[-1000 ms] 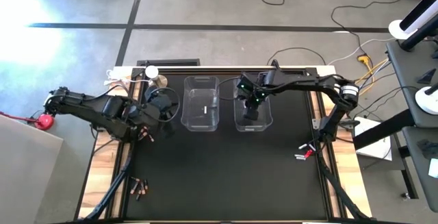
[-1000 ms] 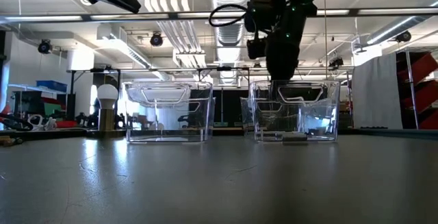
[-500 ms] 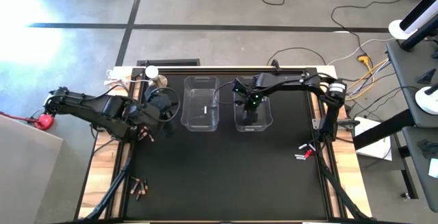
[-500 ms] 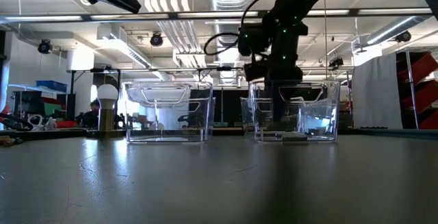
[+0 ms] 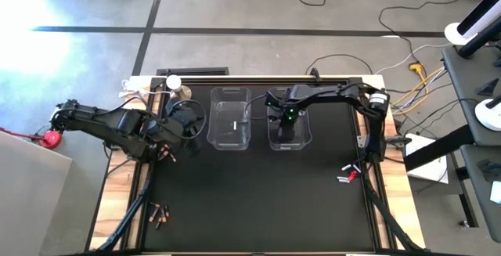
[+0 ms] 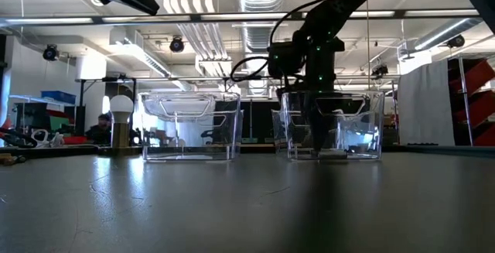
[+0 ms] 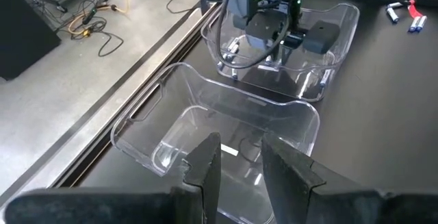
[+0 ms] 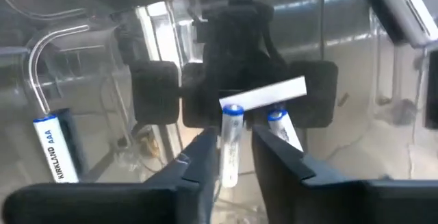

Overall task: Sort batteries
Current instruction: Put the white battery into the right transparent bin

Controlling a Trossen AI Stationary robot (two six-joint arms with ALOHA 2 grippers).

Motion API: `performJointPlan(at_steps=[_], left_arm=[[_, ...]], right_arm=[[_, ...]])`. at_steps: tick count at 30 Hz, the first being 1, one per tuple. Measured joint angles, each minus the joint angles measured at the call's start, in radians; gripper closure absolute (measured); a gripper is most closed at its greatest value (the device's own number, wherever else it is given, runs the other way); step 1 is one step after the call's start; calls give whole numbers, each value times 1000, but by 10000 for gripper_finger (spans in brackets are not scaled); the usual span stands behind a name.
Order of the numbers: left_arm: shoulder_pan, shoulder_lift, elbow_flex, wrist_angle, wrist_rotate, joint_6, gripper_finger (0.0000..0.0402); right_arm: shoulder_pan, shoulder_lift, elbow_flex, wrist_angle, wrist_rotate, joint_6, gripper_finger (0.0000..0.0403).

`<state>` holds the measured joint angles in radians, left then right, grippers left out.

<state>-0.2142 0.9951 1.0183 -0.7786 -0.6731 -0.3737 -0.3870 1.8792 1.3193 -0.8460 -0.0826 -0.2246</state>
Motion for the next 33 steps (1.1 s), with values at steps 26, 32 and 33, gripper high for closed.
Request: performJointPlan(at_steps=[26,32,33], left_arm=[[59,2,-4,444,84,518,315],[88,23,-8,445,109,515,315],[89,31,-8,445,109,516,315]], right_arm=[[493,-674,-256,-428,68,786,245],[520,-673,-456,-426,-108,880,220],[520,-673,-480,-426,-119,879,219]])
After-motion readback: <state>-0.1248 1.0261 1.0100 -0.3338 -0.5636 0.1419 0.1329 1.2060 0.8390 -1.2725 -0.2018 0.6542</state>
